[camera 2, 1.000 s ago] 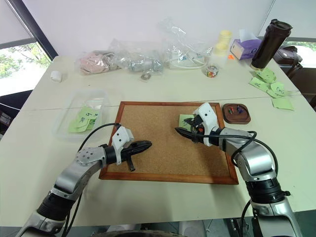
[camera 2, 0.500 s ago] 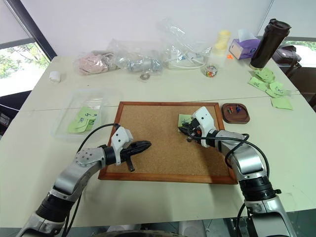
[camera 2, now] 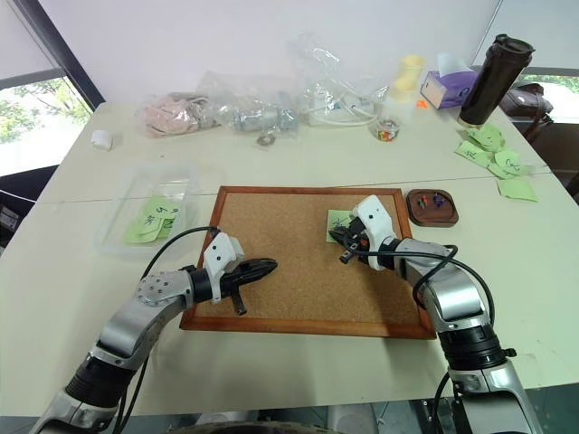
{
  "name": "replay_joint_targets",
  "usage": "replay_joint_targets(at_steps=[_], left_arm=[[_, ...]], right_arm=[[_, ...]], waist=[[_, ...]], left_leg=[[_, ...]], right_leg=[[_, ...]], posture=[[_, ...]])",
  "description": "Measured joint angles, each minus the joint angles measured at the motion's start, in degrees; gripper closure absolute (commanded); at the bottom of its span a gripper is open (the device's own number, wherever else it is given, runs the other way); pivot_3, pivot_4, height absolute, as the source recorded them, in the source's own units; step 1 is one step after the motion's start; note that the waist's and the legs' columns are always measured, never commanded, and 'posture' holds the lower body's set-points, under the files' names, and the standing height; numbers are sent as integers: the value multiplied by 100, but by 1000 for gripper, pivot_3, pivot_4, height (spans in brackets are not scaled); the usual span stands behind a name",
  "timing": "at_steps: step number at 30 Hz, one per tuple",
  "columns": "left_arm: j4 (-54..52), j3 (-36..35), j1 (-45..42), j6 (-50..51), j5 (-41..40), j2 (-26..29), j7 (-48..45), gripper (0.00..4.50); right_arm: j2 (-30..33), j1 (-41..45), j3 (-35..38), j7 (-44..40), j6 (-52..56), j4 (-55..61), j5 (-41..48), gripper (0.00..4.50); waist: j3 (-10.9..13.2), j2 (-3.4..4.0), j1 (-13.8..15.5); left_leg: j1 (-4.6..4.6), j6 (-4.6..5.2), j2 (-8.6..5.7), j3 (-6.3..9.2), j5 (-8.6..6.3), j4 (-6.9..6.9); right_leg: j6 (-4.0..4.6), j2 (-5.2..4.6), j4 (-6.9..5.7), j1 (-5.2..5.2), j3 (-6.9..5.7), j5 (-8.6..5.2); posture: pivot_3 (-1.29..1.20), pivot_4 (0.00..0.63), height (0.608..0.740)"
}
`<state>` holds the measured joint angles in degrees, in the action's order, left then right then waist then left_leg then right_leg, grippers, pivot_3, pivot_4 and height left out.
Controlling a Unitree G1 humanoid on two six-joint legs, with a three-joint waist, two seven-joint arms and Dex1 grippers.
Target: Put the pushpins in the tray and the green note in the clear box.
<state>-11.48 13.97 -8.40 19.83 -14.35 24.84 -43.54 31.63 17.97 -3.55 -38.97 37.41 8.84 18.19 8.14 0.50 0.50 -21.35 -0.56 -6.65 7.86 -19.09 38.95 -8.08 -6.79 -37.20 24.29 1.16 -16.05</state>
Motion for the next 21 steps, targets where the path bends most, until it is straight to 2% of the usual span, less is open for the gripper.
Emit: replay_joint_targets(at_steps=[6,13,18,19,20,21], left_arm=[[-12,6,29,0,0,3,-9,4500],[-11,3,6,20,-10,-3,-3,4500],[-130,-225,-73,671,-500,5,-111,4500],[-160,-291,-97,860,-626,8,-133,3824],[-180,-342,-121,1012,-746,6,-144,3604],[-201,-402,-170,1153,-847,5,-143,3183]], right_arm=[[246,86,299,-135,264,780,348,4456],[429,110,318,-323,526,1174,562,4456],[807,111,193,-654,588,1549,620,4456],[863,111,166,-723,586,1599,630,4500],[921,111,139,-783,580,1638,631,4500],[998,111,103,-842,569,1678,629,4500]], waist=[[0,-1,7],[-1,-2,11],[1,-4,-1],[2,-5,6],[4,-7,12],[5,-10,15]], left_leg=[[2,0,0,0,0,0],[1,0,0,1,0,0],[0,1,1,2,-1,0],[-2,1,1,2,-1,1],[-4,1,0,2,0,2],[-5,1,-1,2,0,4]], right_leg=[[0,0,1,-3,0,0],[0,-1,1,-3,-1,0],[0,0,1,-1,-1,0],[0,0,1,1,-2,0],[0,-1,1,1,-2,0],[0,0,1,2,-2,0]], posture=[[0,150,740],[0,150,740],[0,150,740],[0,150,740],[0,150,740],[0,150,740]])
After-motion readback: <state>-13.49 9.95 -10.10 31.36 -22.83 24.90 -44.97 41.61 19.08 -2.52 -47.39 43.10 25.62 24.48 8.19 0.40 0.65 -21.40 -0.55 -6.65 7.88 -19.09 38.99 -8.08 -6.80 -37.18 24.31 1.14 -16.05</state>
